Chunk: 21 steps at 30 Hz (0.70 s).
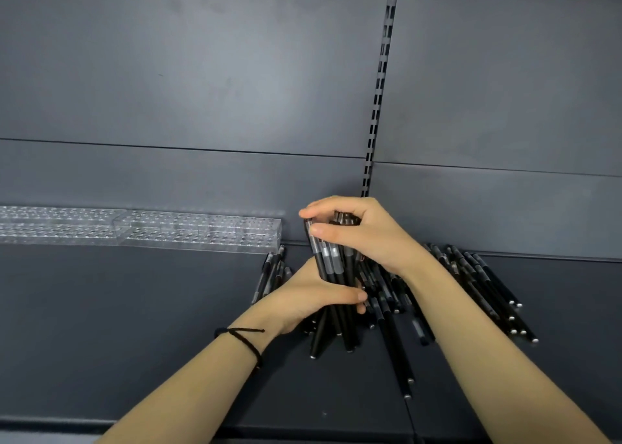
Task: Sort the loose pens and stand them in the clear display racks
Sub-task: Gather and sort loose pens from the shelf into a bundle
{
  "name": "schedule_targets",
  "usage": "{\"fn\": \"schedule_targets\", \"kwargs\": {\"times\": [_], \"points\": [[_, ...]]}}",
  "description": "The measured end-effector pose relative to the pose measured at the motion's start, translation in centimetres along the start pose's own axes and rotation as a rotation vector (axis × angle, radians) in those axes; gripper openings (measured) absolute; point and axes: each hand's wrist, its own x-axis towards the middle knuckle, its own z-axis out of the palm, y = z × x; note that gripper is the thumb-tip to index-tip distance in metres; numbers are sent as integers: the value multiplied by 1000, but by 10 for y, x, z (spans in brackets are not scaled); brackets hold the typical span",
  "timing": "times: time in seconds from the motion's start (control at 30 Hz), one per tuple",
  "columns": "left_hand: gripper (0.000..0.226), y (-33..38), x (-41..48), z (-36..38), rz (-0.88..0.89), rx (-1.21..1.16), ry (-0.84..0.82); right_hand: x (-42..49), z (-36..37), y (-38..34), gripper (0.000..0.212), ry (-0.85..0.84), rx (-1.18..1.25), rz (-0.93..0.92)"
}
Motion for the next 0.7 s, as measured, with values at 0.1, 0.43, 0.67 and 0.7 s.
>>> {"fn": "schedule_targets", "kwargs": {"times": [0.1,0.43,0.67,0.7], "points": [[18,-3,-2,3,-47,-14,11,-1,2,7,11,74,55,19],[24,7,3,-1,-35,-74,131,7,-5,-3,15,13,-45,-4],[21,6,5,3,76,-77,99,9,-4,-15,14,61,9,-35],[20,6,5,4,92,-94,93,10,-4,-18,18,63,8,-51]]}}
